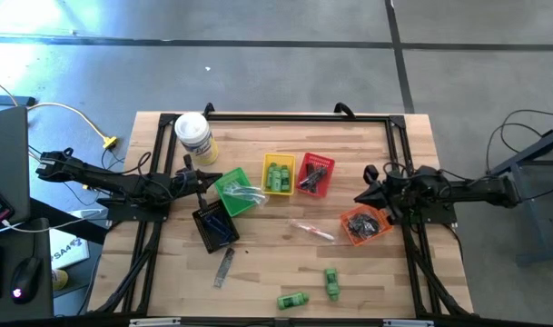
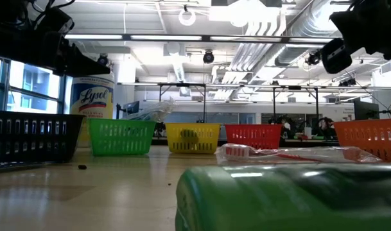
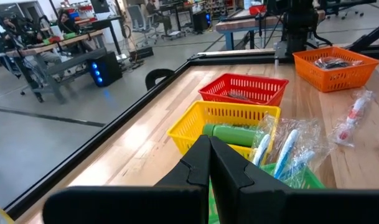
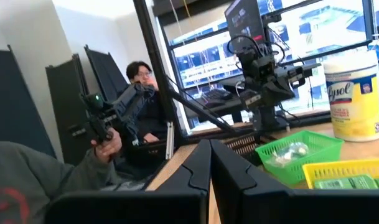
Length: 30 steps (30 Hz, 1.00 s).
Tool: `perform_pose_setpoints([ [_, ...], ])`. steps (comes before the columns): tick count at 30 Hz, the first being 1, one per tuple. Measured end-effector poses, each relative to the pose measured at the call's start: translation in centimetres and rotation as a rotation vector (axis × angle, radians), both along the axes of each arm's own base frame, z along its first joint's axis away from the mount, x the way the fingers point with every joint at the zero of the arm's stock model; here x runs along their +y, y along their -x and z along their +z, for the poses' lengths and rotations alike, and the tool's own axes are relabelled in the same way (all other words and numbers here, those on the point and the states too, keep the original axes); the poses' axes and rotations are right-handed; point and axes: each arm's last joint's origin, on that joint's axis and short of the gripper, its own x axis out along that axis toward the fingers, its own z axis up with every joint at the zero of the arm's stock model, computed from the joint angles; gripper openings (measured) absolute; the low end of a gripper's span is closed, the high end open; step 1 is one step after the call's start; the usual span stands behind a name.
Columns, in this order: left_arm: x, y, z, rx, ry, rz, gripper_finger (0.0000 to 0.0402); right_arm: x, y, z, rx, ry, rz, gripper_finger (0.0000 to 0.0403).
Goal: Pick & Place Travel size toiletries
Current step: Put the green shampoo into the yellow bin
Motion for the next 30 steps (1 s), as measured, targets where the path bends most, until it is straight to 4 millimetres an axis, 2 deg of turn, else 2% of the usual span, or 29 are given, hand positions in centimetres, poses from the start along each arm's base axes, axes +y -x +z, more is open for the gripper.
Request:
perform_pose_setpoints([
  [13,0.0,0.0,0.1,-0.002,-0.006,-0.001,0.0,0.1,-0.2,-1.4,0.131,0.032,-0.045,0.0002],
  [30,0.0,0.0,0.5,-0.06,0.033,0.001,0.0,0.4,-0.2,-1.4,0.124,0.088,-0.096,0.0002],
])
